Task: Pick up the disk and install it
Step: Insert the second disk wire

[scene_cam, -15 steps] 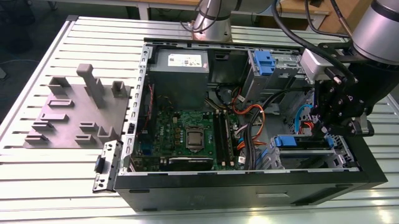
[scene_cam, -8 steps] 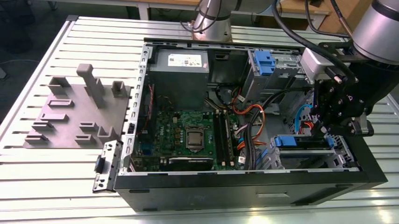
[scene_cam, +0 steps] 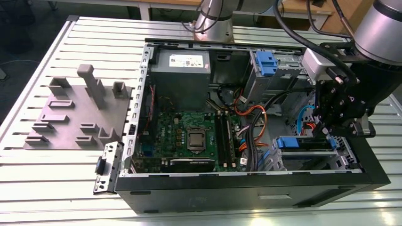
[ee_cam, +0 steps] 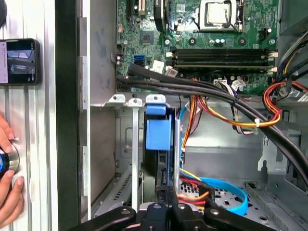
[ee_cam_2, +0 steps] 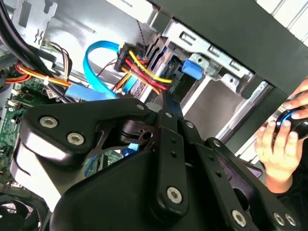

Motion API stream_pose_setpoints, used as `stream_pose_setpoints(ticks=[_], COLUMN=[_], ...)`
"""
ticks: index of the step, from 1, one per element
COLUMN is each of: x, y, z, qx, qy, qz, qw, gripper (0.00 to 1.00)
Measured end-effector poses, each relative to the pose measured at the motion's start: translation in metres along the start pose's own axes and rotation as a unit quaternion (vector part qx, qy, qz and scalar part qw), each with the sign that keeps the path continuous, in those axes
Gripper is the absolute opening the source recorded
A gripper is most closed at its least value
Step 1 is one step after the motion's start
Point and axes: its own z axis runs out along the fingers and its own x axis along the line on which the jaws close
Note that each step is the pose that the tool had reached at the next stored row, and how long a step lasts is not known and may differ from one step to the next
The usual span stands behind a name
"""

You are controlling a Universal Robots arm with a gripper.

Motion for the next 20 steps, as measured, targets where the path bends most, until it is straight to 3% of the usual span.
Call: stream_pose_setpoints(ticks=[5, 11, 20], x=[0.0001, 0.0013, 0.0014], y=[0.0042, 0.0035, 0.0080], z=[-0.0018, -0.0144, -0.0153], qx=[0.0000, 0.0000, 0.0000], qy=[0.0001, 0.0000, -0.0001], qz=[0.000, 0.000, 0.000], qw=[1.00000, 1.00000, 1.00000], gripper=[0.11, 0.11, 0.11])
